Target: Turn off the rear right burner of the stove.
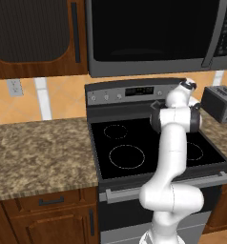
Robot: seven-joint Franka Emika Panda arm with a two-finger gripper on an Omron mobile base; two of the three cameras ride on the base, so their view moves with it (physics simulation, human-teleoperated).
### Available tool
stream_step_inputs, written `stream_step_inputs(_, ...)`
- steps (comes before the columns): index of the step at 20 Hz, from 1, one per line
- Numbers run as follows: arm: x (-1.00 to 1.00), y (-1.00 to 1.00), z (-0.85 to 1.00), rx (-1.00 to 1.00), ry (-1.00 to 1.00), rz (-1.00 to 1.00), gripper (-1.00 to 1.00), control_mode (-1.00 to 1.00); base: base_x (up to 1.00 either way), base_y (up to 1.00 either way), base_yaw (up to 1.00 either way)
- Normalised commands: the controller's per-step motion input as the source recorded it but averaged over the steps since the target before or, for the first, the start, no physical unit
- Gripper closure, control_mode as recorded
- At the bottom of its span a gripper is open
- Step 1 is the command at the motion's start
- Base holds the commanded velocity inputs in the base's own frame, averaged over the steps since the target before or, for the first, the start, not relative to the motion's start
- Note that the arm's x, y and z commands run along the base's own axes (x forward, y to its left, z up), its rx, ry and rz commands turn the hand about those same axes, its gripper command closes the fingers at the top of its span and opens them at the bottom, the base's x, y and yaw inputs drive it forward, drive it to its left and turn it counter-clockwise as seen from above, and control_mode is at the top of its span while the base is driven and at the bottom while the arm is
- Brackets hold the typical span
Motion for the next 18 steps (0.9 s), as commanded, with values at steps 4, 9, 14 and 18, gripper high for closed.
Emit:
stream_step_inputs(4,0.29,-0.03,-0.1,0.03,0.0,0.0,-1.0,-1.0,0.0,0.0,0.0)
stream_step_inputs(9,0.27,-0.02,-0.1,0.03,0.0,0.0,-1.0,-1.0,0.0,0.0,0.0)
stream_step_inputs(14,0.21,-0.07,-0.04,0.04,0.0,0.0,-1.0,-1.0,0.0,0.0,0.0)
stream_step_inputs(18,0.2,0.0,-0.08,0.02,0.0,0.0,-1.0,-1.0,0.0,0.0,0.0)
